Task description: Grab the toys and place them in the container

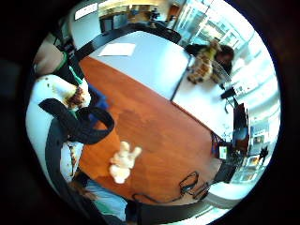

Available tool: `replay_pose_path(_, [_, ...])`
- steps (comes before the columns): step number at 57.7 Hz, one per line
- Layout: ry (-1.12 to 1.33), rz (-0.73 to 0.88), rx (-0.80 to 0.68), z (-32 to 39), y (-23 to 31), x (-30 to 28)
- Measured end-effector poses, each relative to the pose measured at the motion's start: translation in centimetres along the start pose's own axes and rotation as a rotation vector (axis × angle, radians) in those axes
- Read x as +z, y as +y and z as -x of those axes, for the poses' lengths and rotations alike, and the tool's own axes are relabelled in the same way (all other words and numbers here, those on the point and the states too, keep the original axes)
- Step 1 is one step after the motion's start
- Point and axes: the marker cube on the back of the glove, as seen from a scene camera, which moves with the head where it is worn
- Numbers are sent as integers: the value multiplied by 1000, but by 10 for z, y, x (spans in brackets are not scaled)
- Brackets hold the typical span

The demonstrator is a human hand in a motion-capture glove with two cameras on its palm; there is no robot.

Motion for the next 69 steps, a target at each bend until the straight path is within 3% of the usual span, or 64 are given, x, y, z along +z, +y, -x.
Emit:
replay_pose_path(13, [-16,86,-151,109,-40,56])
replay_pose_path(22, [31,211,-100,123,-41,75])
replay_pose_path(26, [57,286,-86,115,-34,76])
replay_pose_path(38, [83,309,-79,87,-13,70])
replay_pose_path(50, [165,382,-41,16,48,61])
replay_pose_path(59, [205,511,57,-51,110,69])
replay_pose_path(69, [236,688,27,-94,169,96])
